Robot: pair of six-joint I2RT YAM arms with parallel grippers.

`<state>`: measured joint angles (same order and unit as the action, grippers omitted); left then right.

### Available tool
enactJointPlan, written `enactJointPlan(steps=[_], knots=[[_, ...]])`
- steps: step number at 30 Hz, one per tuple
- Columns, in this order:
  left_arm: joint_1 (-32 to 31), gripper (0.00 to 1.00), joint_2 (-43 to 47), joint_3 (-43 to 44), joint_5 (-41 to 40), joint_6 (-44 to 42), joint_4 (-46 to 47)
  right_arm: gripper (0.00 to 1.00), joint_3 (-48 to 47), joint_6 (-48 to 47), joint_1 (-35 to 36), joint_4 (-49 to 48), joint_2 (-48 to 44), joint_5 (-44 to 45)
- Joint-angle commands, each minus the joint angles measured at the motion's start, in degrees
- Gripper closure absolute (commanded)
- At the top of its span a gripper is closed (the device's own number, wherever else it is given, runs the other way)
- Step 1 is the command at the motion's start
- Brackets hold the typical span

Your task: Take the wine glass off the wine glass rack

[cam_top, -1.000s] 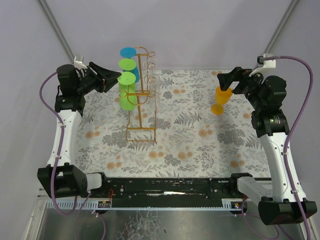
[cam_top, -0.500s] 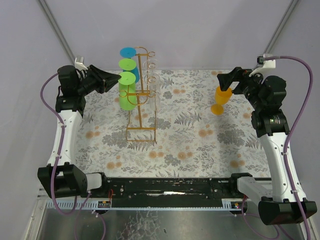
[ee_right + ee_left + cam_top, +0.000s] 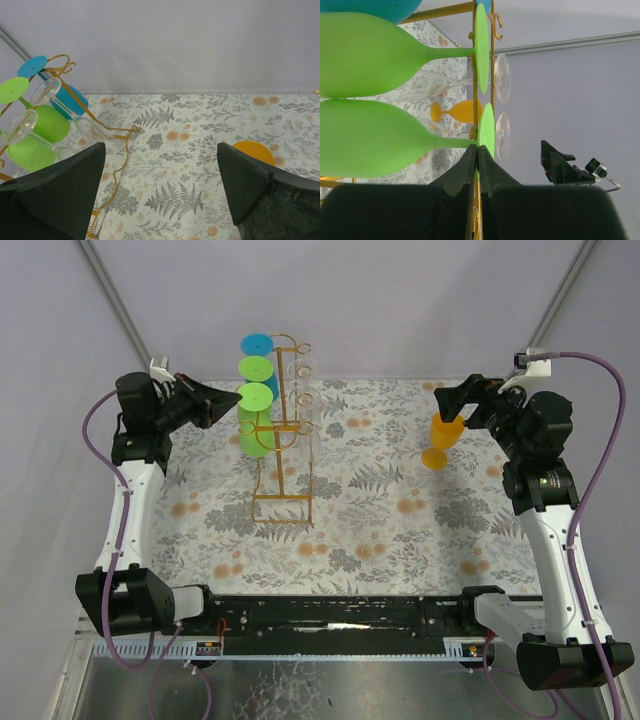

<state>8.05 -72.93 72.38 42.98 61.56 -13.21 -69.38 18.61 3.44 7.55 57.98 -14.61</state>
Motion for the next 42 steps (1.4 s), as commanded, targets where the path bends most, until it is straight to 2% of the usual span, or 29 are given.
enactJointPlan(steps=[1,14,42], knots=[[0.76,1.00,1.42,-1.06,1.70,2.56,4.39,0.01,-2.03,-0.46,0.32,-1.02,-0.96,-0.07],[1.75,1.00,2.63,-0.52,1.81,5.11,5.67,0.01,-2.50,-0.72,0.34,-0.62,-1.01,-0.16],[5.37,1.00,5.59,-2.69,-0.46,4.87,3.63,0.01,-2.26,-1.26,0.34,0.47,-2.25,0.06]])
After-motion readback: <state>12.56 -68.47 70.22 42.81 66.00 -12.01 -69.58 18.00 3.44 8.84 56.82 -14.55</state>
